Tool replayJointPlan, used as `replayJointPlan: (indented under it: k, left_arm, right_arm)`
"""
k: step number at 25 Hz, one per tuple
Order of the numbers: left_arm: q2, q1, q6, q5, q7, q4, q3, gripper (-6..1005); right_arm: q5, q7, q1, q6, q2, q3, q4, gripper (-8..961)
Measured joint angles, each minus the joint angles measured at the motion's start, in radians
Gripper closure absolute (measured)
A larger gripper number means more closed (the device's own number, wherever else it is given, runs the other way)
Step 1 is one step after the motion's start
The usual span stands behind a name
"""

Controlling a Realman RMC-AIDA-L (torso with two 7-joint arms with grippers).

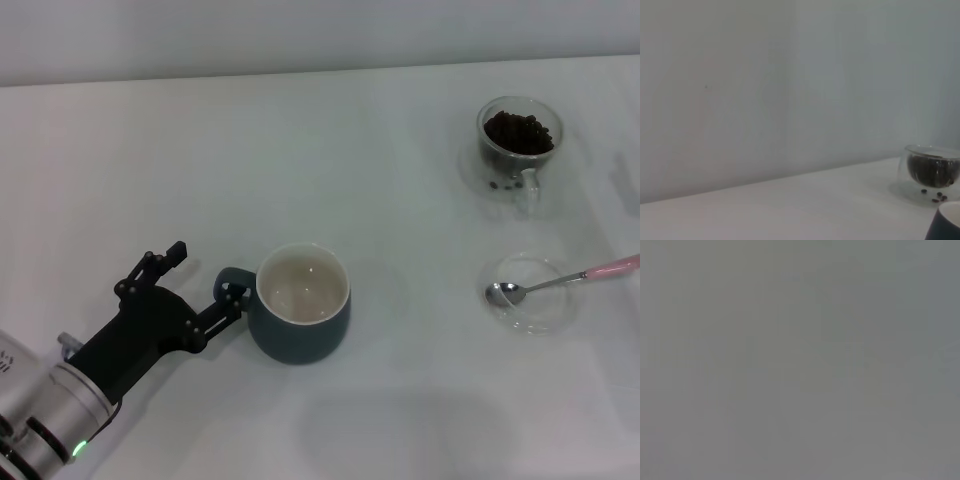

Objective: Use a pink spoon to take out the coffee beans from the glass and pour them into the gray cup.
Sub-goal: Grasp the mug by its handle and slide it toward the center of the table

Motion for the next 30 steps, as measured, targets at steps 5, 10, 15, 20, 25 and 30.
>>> replayJointPlan:
  k: [5, 10, 15, 20, 25, 30]
  left_arm:
    - [0.001, 0.008, -0.015, -0.001, 0.0, 0.0, 0.0, 123]
    - [0.001, 0.03, -0.036, -0.025, 0.0, 0.001, -0.001, 124]
    - [0.002, 0.07, -0.059, -0.094, 0.0, 0.004, -0.003, 121]
    - [0.005, 0.078, -0.151, -0.129, 0.0, 0.067, -0.004, 120]
    - [0.007, 0.035, -0.123, -0.123, 0.0, 0.09, 0.002, 123]
    - [0.003, 0.014, -0.059, -0.103, -0.003, 0.082, 0.01, 122]
  right_arm:
    - [-0.005, 0.0, -0.018, 0.001, 0.0, -0.004, 0.009, 112]
    - [-0.002, 0.05, -0.037, 0.008, 0.0, -0.003, 0.012, 112]
    - [-0.003, 0.265, -0.059, 0.007, -0.005, -0.005, 0.003, 112]
    - [-0.004, 0.37, -0.084, 0.004, -0.011, -0.005, 0.001, 112]
    - [-0.005, 0.377, -0.087, 0.009, -0.013, -0.005, 0.001, 112]
    - [-0.005, 0.378, -0.085, 0.014, -0.012, -0.005, 0.003, 112]
